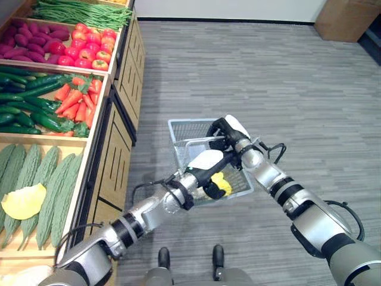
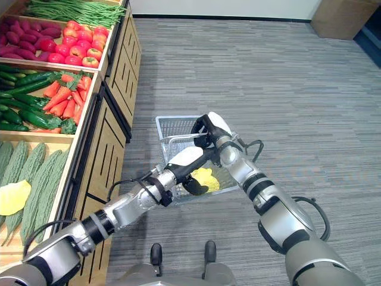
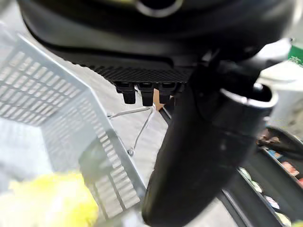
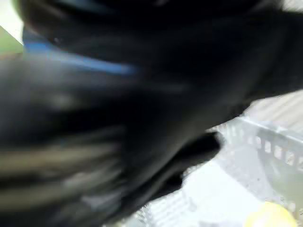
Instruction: Get the vegetables into the basket
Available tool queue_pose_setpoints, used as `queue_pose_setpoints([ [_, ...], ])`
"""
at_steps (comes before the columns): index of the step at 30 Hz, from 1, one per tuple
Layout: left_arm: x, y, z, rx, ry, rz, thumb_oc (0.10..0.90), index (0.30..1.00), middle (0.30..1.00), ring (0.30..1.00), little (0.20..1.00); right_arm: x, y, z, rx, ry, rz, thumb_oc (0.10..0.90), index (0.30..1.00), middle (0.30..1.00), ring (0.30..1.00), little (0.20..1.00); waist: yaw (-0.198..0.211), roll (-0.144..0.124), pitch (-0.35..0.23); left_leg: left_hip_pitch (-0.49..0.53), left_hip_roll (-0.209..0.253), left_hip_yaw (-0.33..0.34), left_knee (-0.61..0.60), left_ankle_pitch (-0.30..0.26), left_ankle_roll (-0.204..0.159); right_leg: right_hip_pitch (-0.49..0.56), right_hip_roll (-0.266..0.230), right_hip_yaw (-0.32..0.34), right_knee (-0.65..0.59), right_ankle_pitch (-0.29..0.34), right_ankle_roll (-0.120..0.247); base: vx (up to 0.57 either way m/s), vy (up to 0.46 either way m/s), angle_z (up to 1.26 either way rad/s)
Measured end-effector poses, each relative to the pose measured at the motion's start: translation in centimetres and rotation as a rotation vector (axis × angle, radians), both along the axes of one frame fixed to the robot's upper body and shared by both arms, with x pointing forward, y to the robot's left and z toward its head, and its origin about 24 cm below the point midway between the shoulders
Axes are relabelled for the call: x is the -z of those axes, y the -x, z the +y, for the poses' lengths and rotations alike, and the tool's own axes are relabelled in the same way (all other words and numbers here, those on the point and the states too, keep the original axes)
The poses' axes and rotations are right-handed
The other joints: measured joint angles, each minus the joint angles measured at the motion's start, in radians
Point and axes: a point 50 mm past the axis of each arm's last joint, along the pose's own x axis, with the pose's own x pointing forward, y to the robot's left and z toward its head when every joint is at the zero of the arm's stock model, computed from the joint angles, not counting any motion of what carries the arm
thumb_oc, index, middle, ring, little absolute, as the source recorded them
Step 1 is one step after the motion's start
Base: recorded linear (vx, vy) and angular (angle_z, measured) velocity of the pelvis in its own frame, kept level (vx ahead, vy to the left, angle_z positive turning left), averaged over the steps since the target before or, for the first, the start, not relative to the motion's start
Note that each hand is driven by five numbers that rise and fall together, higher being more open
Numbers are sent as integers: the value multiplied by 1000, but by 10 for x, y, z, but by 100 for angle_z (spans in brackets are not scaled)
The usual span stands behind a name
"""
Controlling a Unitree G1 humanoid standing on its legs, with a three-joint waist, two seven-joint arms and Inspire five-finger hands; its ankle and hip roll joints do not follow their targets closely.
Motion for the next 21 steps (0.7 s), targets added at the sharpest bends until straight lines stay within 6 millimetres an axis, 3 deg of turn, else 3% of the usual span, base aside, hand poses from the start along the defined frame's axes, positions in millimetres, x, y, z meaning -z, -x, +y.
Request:
queue_pose_setpoints([
  [9, -13, 22, 12, 77, 238, 319, 900, 1000, 1000, 1000, 1000, 21, 2, -36, 147, 37, 85, 400, 300, 300, 300, 300, 20, 5, 2, 6, -8, -3, 0, 3, 2, 9, -9, -2, 0, 0, 0, 1, 2, 1],
  [13, -28, 41, 19, 152, 343, 315, 900, 1000, 1000, 1000, 1000, 27, 8, -55, 198, 25, 99, 400, 300, 300, 300, 300, 29, 10, 5, 9, -8, -5, 0, 3, 2, 14, -9, -5, 0, 0, 0, 0, 0, 0],
  [16, -31, 40, 32, 90, 412, 290, 900, 1000, 1000, 1000, 1000, 35, 17, -73, 222, 40, 122, 400, 300, 300, 300, 300, 35, 15, 8, 14, -8, -7, 0, 3, 2, 19, -8, -8, 0, 0, 0, 0, 0, 0],
  [18, -25, 39, 55, -4, 430, 284, 900, 1000, 1000, 1000, 1000, 48, 34, -87, 230, 22, 147, 400, 300, 300, 300, 300, 35, 23, 10, 17, -8, -14, 0, 4, 1, 26, -8, -9, 0, -1, 0, 66, -6, 7],
  [19, -17, 42, 78, -101, 443, 298, 900, 1000, 1000, 1000, 1000, 54, 51, -97, 216, 13, 140, 400, 300, 300, 300, 300, 35, 29, 12, 24, -8, -16, -1, 1, -1, 33, -9, -13, -1, -7, -6, 31, -7, 7],
  [21, -3, 43, 103, -202, 373, 338, 900, 1000, 1000, 1000, 1000, 66, 67, -110, 221, 34, 191, 400, 300, 300, 300, 300, 31, 36, 10, 30, -7, -19, -1, 1, -1, 42, -7, -15, 0, -7, -8, 13, -5, 7],
])
